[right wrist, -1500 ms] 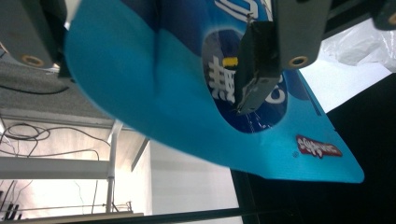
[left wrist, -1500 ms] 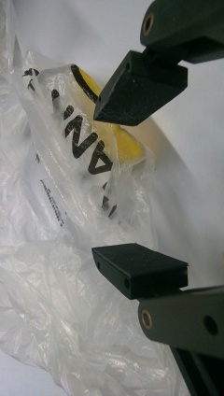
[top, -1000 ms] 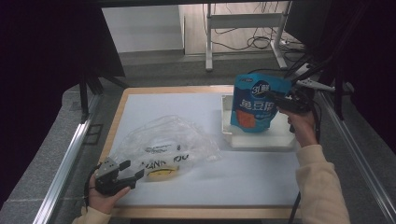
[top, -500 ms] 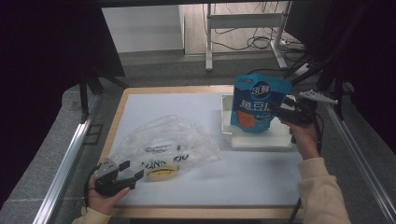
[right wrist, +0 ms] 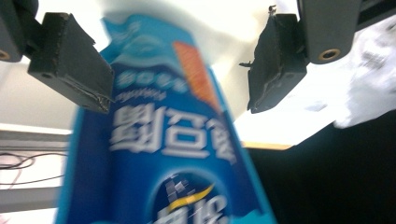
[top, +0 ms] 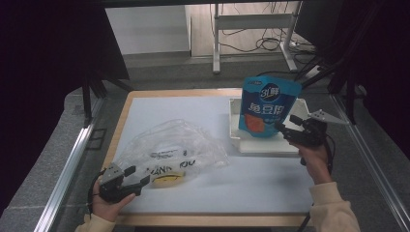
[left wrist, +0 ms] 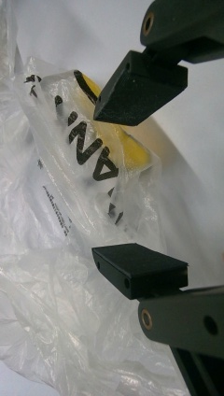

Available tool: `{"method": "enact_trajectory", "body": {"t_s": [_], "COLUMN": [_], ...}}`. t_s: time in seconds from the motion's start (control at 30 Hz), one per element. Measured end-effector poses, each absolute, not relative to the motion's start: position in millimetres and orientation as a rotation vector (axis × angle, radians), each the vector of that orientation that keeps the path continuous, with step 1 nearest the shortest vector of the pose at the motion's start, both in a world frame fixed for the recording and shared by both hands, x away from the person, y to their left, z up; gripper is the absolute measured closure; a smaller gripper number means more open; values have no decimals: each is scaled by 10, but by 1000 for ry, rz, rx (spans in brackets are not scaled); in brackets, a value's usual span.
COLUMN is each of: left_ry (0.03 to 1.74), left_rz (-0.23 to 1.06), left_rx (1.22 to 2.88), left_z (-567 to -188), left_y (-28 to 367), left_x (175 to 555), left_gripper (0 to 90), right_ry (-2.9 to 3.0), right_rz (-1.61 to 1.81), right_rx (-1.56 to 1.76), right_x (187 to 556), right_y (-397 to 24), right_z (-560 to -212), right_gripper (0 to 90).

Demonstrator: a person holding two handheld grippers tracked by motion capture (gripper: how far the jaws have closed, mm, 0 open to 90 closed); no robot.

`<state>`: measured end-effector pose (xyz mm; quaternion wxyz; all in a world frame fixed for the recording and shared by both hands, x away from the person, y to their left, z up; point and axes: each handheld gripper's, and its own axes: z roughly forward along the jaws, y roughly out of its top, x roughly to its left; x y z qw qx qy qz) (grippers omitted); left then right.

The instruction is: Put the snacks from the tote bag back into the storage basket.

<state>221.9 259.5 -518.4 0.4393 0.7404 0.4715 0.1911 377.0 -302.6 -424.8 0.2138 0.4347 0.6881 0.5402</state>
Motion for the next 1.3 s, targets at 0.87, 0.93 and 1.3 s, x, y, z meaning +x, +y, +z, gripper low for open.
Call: {"method": "enact_trajectory", "body": {"t_s": [0.87,0.93,1.3], "left_ry": [1158,1159,1161], "left_rz": [482,483,491], "left_rx": [1863,1862,1867], "left_z": [-5200,-5199,-5208], "left_y": [2559,2556,2550], "left_x": [2195,2192,2217], "left_gripper": [301,301,299], "right_ry": [2352,2347,2340], "right_rz": [1408,1412,1415], "right_rx": [977,978,994], "right_x": [3208,3206,3199], "right_y": [-2144,-2151,-2201], "right_z": [-5022,-5020,-5046], "right_gripper": [225,225,222]}}
